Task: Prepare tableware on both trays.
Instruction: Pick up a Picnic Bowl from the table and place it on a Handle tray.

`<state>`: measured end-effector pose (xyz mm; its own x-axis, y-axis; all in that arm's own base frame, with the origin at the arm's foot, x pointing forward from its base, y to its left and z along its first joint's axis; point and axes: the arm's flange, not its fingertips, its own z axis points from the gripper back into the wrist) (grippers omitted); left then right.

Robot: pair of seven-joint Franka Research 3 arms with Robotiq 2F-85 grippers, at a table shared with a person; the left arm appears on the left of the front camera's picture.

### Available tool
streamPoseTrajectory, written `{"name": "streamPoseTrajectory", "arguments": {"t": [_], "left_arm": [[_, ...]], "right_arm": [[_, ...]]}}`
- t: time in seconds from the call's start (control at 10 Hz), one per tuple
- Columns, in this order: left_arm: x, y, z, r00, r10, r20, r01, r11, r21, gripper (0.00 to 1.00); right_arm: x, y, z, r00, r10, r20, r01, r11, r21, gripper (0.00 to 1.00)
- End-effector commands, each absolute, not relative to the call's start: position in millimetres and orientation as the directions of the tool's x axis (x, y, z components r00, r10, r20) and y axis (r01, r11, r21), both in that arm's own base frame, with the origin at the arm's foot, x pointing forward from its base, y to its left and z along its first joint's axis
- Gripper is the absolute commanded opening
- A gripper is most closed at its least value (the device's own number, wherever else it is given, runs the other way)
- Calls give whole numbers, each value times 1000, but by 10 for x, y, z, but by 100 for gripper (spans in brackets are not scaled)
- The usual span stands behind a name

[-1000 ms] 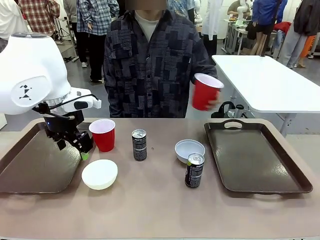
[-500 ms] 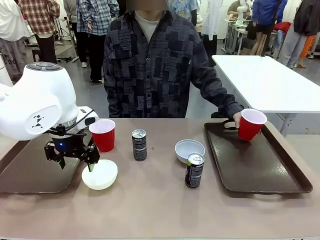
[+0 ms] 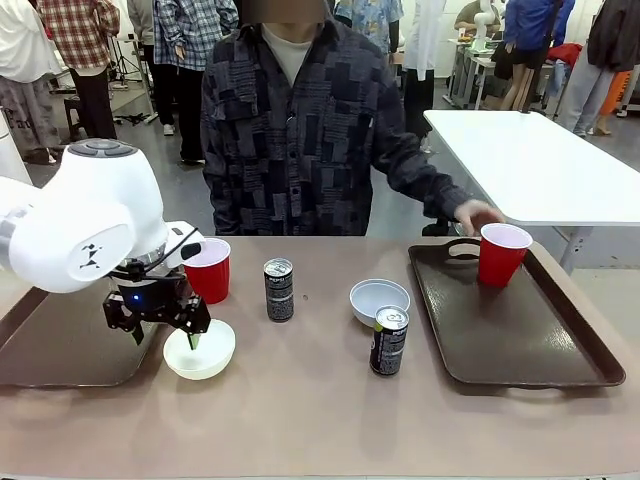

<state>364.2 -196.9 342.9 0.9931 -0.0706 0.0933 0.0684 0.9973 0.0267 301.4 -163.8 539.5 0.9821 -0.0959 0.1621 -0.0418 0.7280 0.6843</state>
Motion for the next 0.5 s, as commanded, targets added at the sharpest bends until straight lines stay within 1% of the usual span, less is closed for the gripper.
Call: {"name": "streamPoseTrajectory", "arguments": {"t": [0.0, 0.1, 0.2, 0.3, 0.4], "left_arm": [[3643, -2166, 3356, 989, -31, 143, 34, 999, -20, 85], [3649, -2199, 3345, 990, -38, 135, 40, 999, -12, 82], [3642, -2220, 3315, 990, -40, 132, 42, 999, -5, 67], [3649, -2220, 3297, 991, -39, 127, 39, 999, -2, 64], [3654, -2220, 3292, 992, -36, 123, 36, 999, 5, 49]], "right_arm": [[3019, -1641, 5388, 981, -98, 165, -42, 727, 686, 100], [3019, -1641, 5388, 981, -98, 165, -42, 727, 686, 100], [3019, -1641, 5388, 981, -98, 165, -42, 727, 686, 100], [3019, -1641, 5388, 981, -98, 165, -42, 727, 686, 100], [3019, -1641, 5388, 981, -98, 165, -42, 727, 686, 100]]}}
